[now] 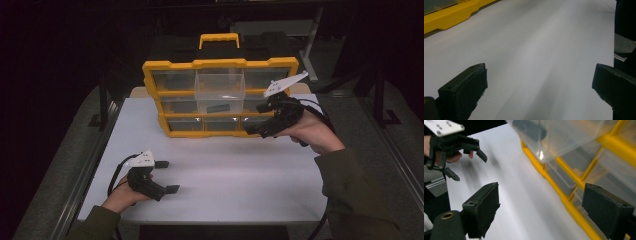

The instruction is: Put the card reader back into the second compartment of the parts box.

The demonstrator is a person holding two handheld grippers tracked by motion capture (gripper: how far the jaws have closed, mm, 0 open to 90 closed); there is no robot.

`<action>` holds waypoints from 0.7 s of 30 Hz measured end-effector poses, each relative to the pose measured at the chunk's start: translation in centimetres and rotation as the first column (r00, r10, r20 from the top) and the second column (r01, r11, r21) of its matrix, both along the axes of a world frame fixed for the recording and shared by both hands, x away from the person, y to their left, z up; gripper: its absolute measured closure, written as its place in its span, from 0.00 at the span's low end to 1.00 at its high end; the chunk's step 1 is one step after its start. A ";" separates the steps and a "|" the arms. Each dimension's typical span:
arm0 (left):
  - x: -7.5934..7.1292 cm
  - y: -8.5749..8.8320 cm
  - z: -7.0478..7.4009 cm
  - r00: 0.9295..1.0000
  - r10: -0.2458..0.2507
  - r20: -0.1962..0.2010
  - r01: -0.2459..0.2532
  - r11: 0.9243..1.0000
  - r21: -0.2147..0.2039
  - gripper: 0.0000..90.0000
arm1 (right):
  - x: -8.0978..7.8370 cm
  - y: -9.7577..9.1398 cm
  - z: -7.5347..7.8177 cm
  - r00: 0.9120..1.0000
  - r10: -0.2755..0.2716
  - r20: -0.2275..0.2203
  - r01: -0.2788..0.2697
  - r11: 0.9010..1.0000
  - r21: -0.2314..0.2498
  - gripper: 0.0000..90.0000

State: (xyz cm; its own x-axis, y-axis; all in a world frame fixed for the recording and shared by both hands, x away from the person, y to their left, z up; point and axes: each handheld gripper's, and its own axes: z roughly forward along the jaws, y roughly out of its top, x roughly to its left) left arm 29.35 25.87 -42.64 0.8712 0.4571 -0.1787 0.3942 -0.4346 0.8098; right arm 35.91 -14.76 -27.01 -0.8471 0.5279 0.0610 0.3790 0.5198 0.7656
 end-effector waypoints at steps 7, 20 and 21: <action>0.0 0.0 0.0 1.000 -0.003 0.003 0.003 1.000 0.000 0.00 | -0.9 0.4 -3.4 1.000 -0.002 -0.011 0.002 1.000 0.005 0.11; -0.1 0.1 0.0 1.000 -0.002 0.003 0.002 1.000 -0.002 0.00 | -2.2 0.4 -8.9 0.998 -0.047 -0.042 0.049 0.998 0.029 0.00; -0.1 0.1 0.0 1.000 -0.002 0.003 0.002 1.000 -0.001 0.00 | -2.3 0.4 -9.3 0.998 -0.049 -0.039 0.051 0.998 0.031 0.00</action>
State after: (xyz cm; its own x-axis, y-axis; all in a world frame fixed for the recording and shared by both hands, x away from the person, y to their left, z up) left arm 29.29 25.94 -42.61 0.8726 0.4555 -0.1764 0.3909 -0.4344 0.8115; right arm 33.65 -14.40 -36.28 -0.8164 0.5669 0.1102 0.4334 0.4753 0.7657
